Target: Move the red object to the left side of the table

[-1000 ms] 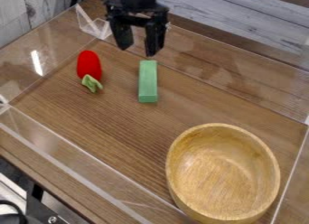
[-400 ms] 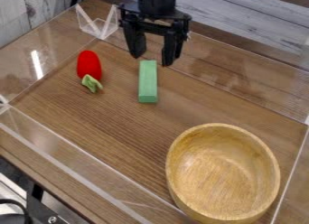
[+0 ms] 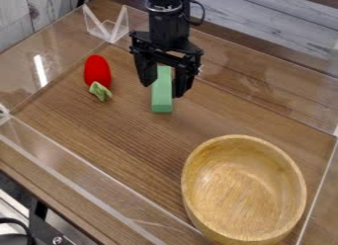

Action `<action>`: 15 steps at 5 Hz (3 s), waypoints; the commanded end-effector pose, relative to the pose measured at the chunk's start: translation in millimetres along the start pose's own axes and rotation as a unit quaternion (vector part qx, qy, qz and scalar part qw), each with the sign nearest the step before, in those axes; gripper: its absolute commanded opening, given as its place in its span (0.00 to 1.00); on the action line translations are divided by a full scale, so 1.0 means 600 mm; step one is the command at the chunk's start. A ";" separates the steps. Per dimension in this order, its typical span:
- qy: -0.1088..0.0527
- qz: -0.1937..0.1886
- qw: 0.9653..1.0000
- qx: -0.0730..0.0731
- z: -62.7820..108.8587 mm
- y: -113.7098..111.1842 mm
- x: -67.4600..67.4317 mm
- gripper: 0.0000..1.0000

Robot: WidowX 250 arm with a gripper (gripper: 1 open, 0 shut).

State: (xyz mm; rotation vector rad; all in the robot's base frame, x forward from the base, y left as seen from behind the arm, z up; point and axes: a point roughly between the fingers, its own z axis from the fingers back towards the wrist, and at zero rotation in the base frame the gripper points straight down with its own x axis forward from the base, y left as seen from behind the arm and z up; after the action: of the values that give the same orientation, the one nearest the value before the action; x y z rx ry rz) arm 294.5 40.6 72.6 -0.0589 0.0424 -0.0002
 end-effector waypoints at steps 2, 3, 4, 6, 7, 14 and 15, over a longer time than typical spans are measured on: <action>-0.029 -0.055 0.998 0.012 0.019 -0.014 0.015 1.00; -0.035 -0.062 0.997 0.019 0.012 -0.018 0.024 1.00; -0.039 -0.020 0.999 0.025 0.024 -0.007 0.019 1.00; -0.047 0.023 0.998 0.029 0.050 0.012 0.008 1.00; -0.055 0.027 0.998 0.028 0.070 0.002 0.005 1.00; -0.043 0.038 0.998 0.011 0.054 -0.012 0.017 1.00; -0.042 0.011 0.999 0.008 0.040 -0.009 0.017 1.00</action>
State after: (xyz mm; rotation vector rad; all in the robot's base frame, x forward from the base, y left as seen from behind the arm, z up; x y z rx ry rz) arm 301.2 34.5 85.6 -0.0463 0.0015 0.0280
